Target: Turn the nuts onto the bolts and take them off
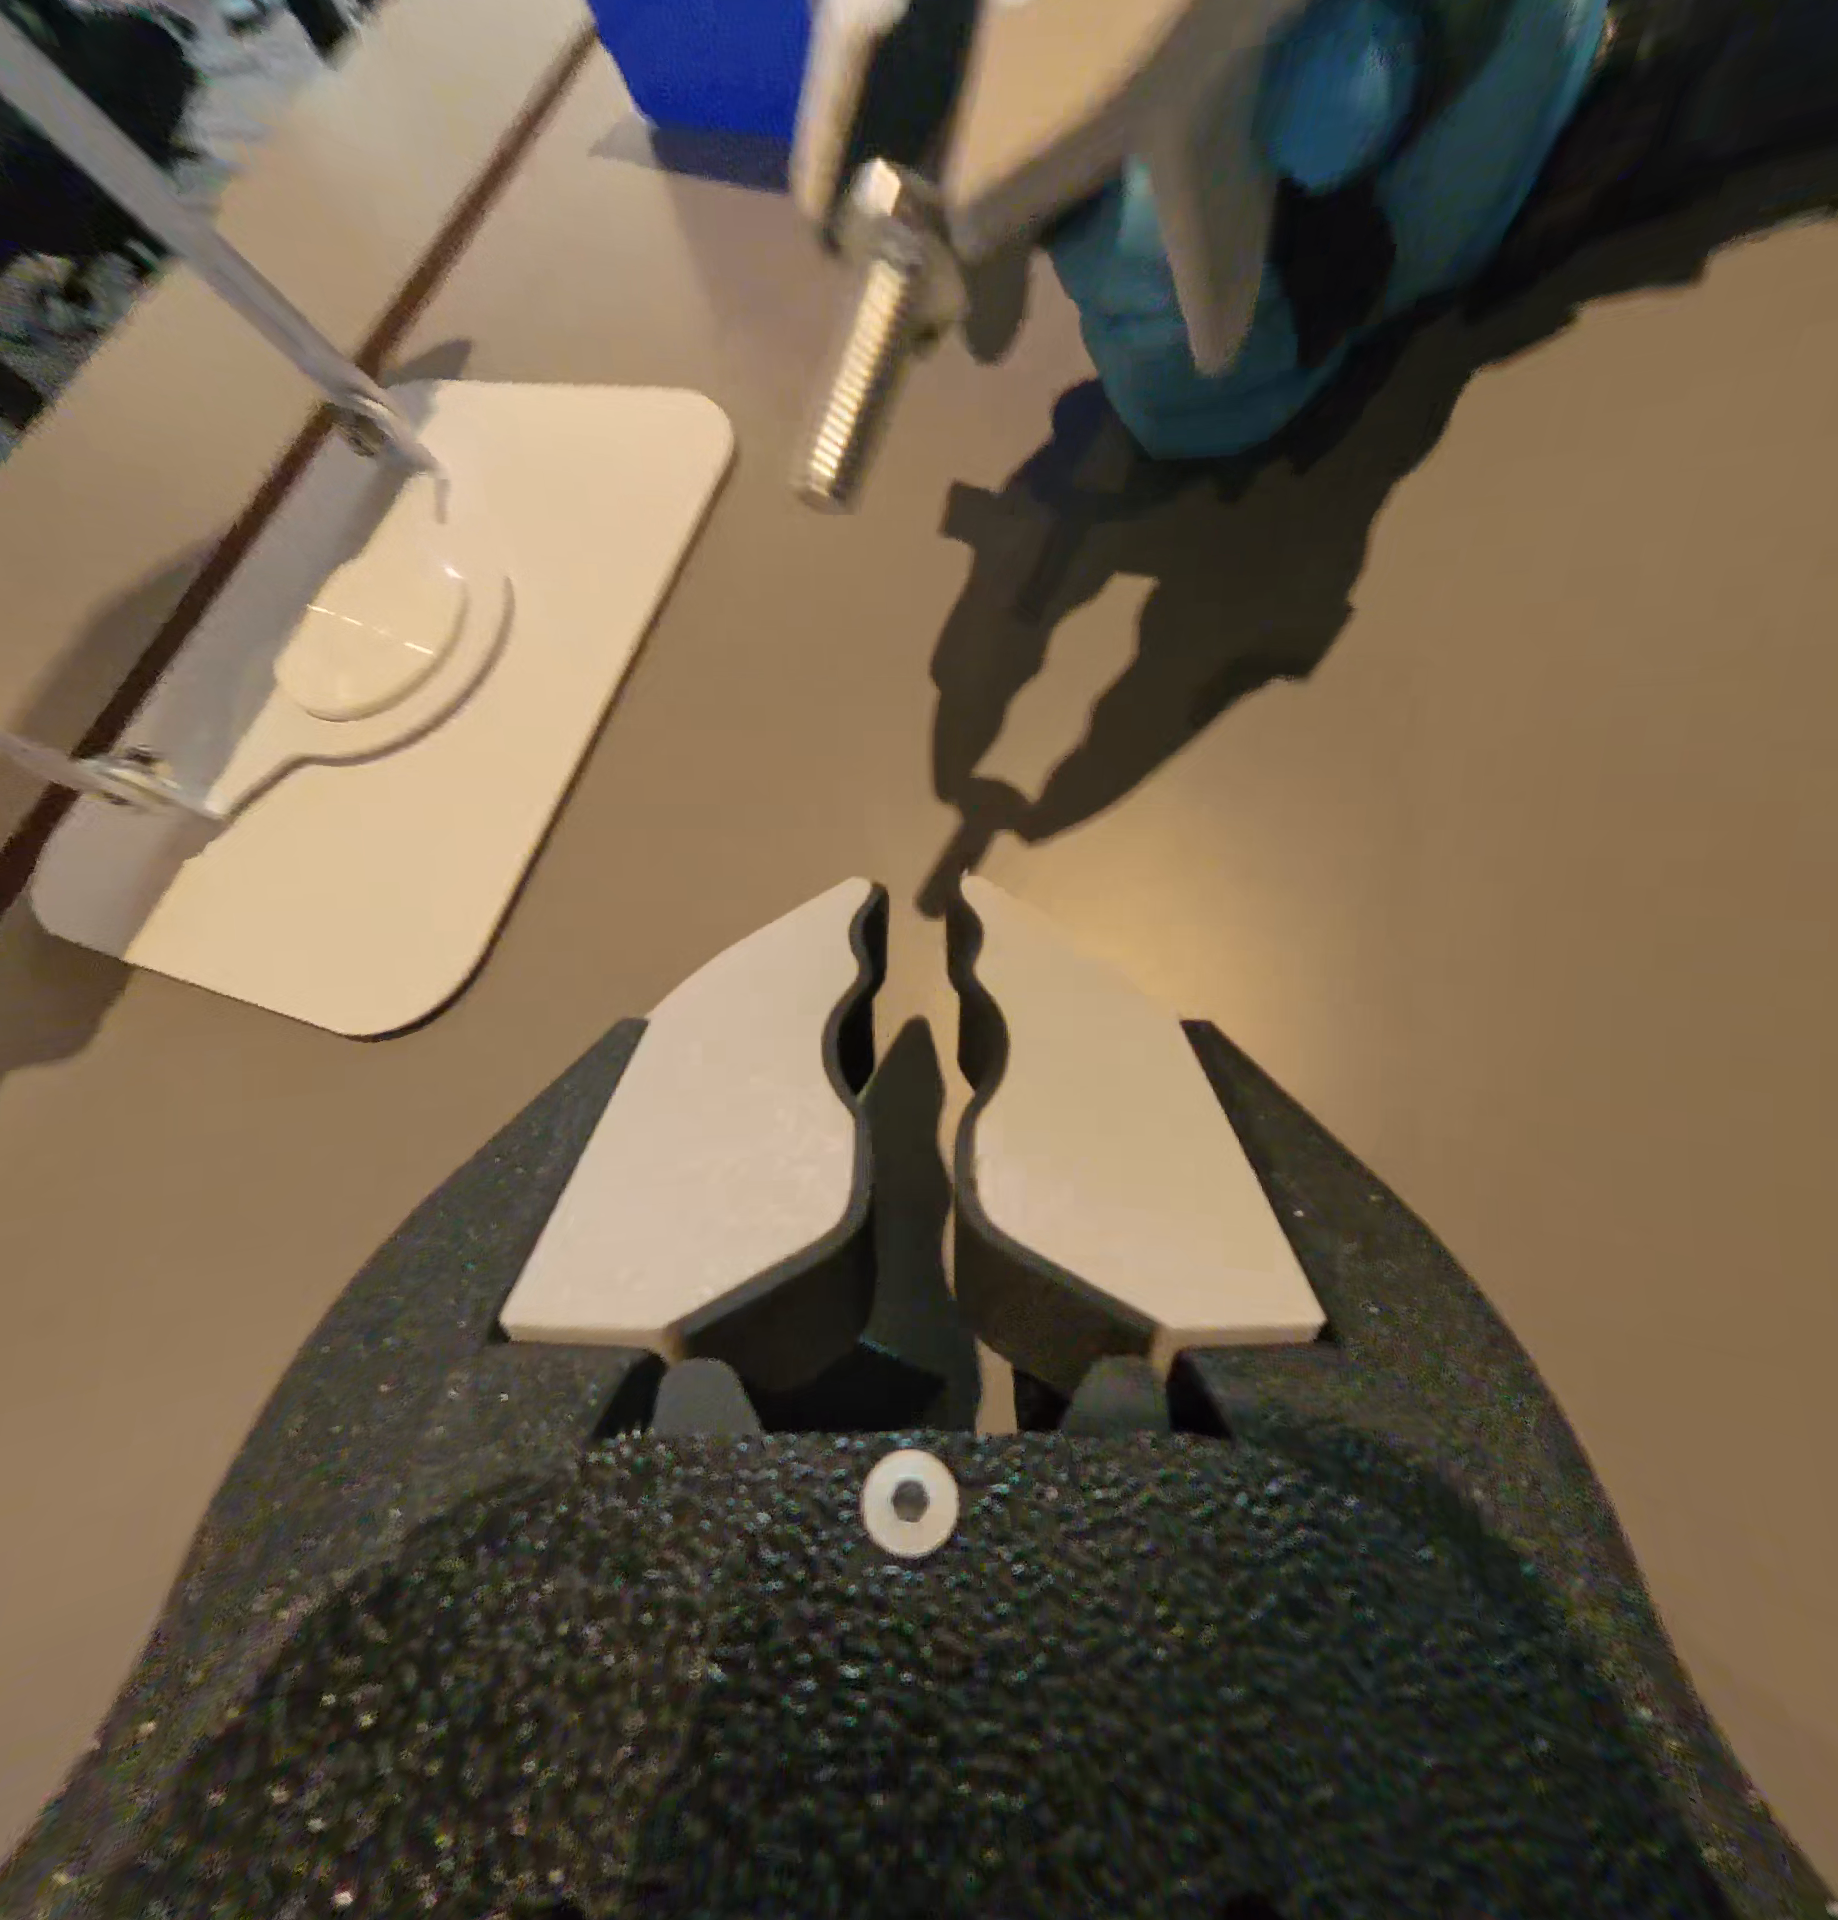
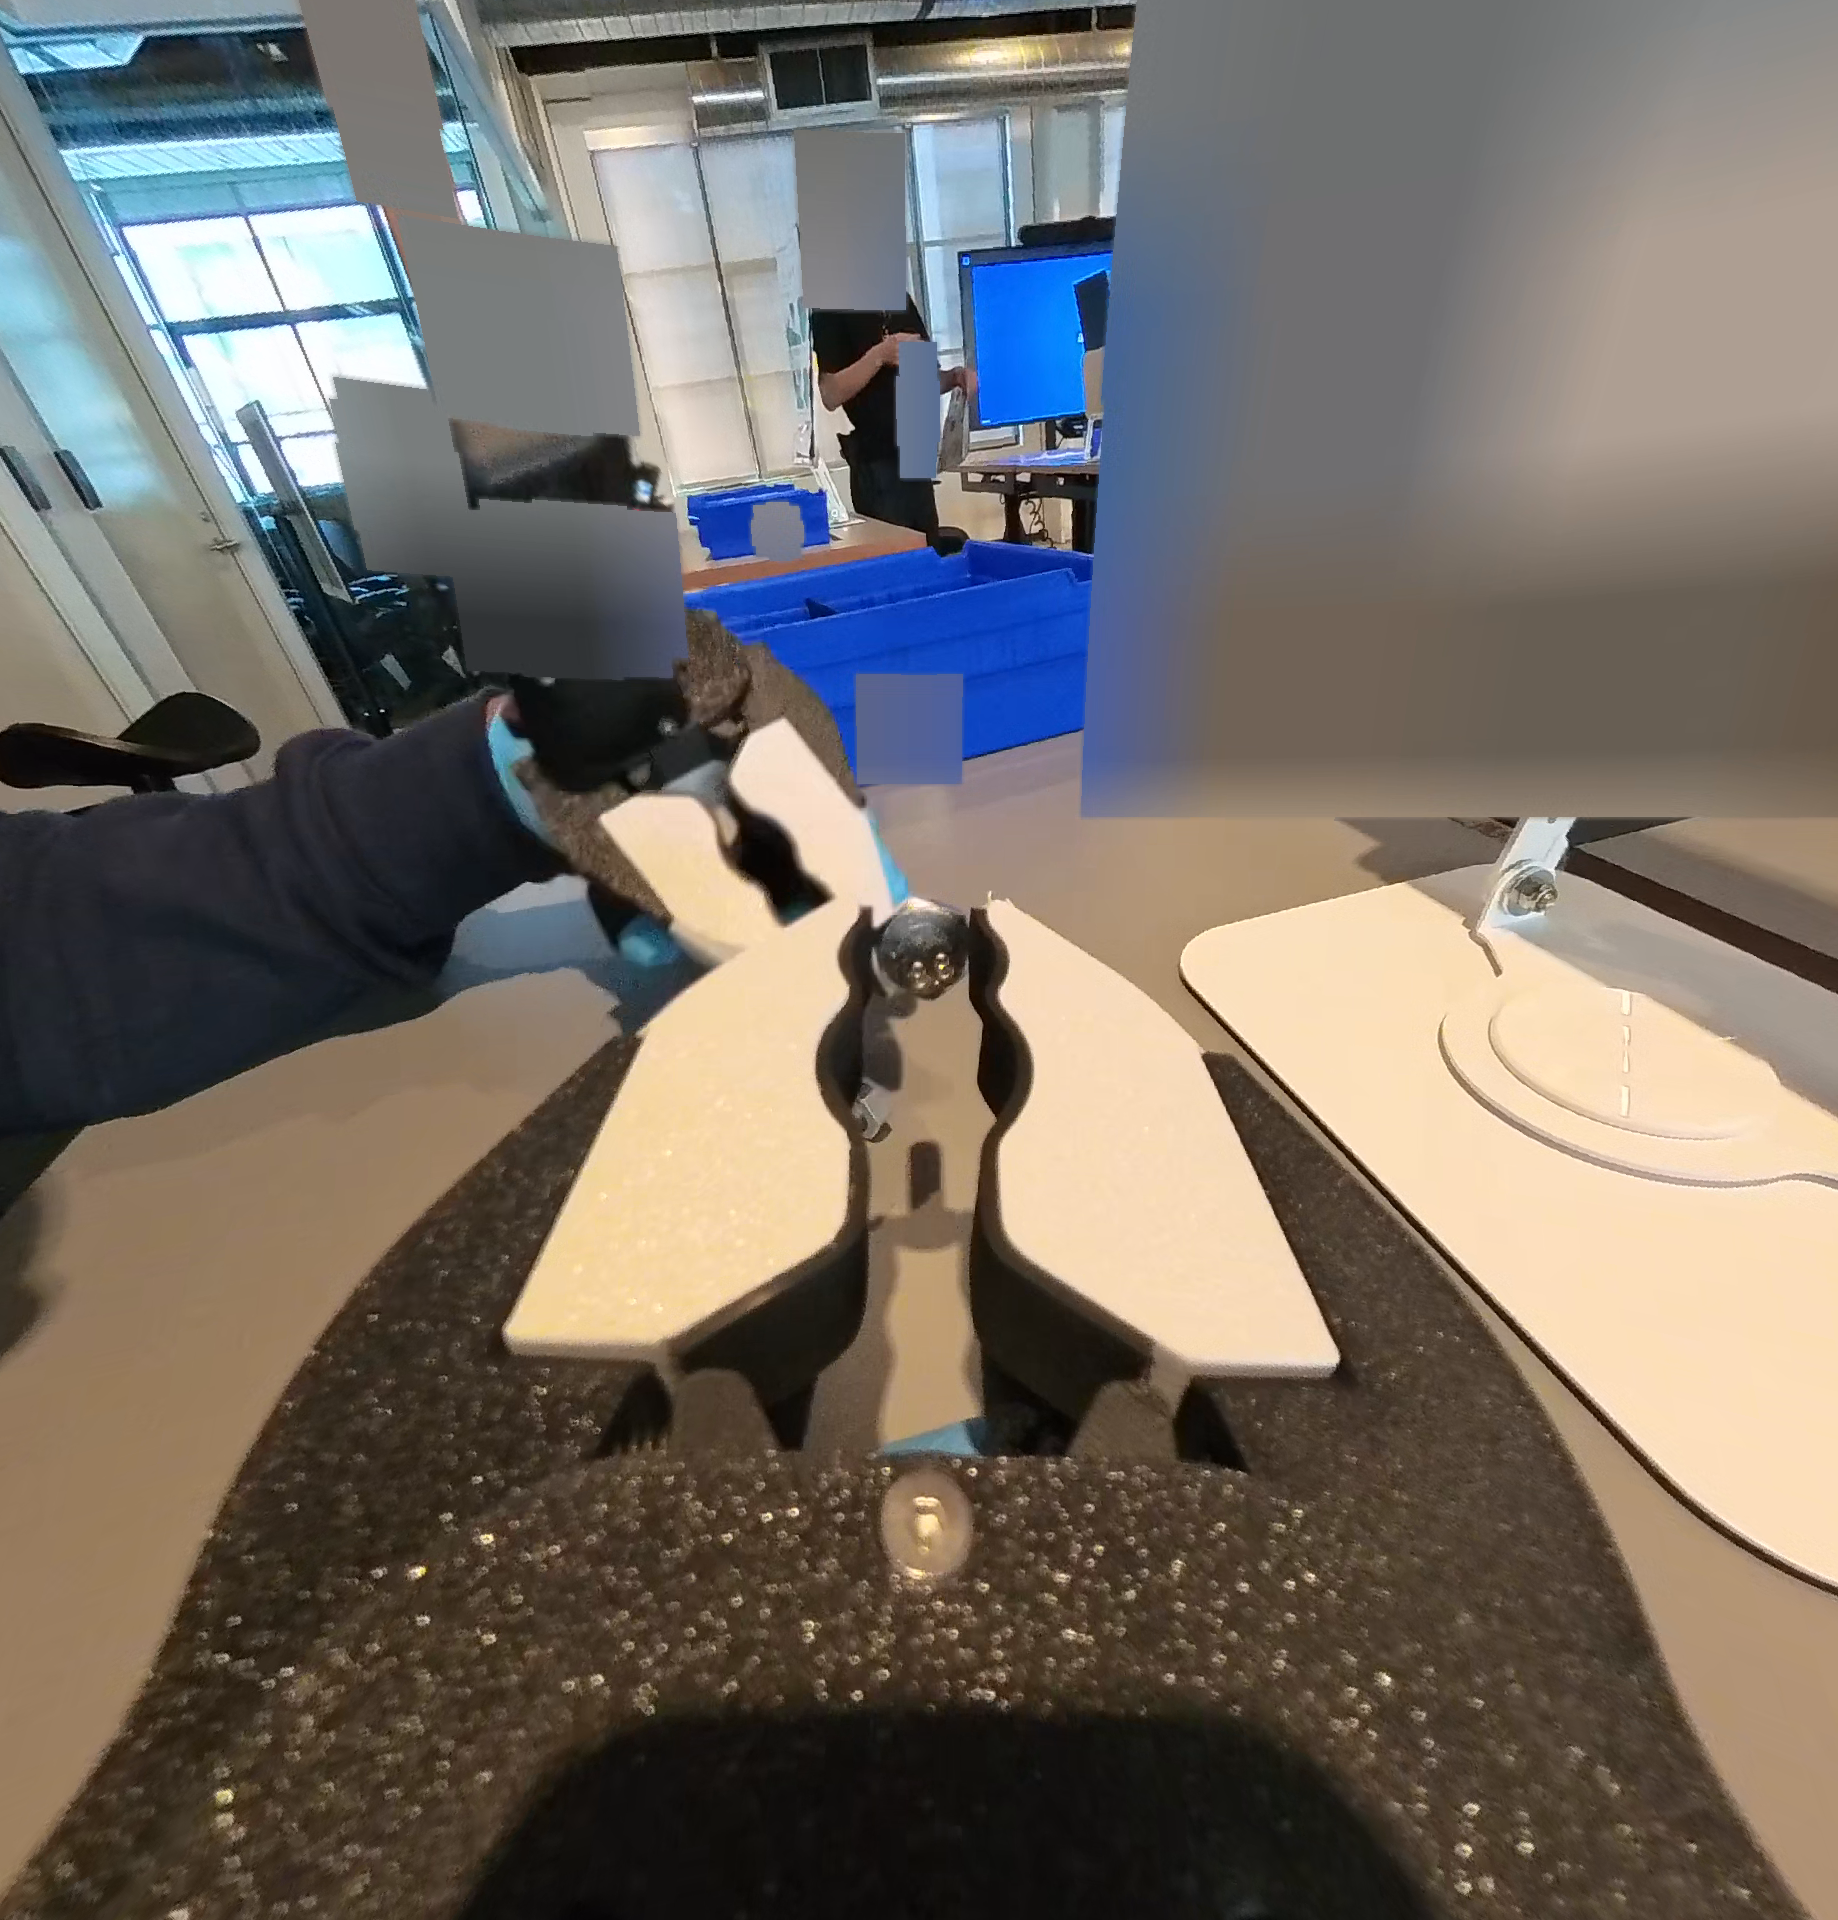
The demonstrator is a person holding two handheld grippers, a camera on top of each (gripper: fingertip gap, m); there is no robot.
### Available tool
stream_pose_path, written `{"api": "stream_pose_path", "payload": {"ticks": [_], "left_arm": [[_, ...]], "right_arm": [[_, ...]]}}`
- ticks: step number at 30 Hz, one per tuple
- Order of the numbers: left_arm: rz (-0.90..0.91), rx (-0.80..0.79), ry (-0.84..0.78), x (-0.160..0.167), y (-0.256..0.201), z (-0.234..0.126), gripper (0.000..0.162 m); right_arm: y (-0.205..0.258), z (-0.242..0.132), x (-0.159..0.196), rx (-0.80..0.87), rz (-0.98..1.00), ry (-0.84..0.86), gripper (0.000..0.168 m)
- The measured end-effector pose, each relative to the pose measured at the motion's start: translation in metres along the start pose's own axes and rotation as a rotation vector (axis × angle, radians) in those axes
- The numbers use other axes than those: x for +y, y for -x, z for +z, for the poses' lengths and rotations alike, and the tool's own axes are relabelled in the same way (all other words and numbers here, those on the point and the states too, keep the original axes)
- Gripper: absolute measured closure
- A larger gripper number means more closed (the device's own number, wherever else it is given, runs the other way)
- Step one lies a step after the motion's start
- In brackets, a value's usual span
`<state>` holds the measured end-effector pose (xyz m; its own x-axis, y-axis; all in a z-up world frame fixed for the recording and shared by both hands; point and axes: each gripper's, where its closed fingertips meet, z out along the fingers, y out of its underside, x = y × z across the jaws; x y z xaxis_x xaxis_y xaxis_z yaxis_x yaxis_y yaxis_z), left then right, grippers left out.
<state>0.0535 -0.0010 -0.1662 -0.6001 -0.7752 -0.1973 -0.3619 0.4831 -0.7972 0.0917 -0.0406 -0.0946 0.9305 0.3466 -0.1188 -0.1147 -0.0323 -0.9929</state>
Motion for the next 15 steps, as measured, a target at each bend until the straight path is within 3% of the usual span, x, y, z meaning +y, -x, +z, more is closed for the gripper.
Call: {"api": "stream_pose_path", "payload": {"ticks": [1, 6, 15], "left_arm": [[-0.021, -0.03, -0.037, -0.006, 0.007, -0.004, 0.152], [-0.133, -0.072, -0.298, -0.042, 0.023, -0.017, 0.153], [-0.093, 0.048, -0.404, -0.061, -0.005, -0.005, 0.138]], "right_arm": [[0.001, 0.0, 0.0, -0.004, -0.001, 0.002, 0.151], [0.006, 0.0, 0.0, -0.039, -0.008, -0.002, 0.152], [0.015, -0.002, -0.006, -0.104, 0.018, -0.048, 0.152]]}}
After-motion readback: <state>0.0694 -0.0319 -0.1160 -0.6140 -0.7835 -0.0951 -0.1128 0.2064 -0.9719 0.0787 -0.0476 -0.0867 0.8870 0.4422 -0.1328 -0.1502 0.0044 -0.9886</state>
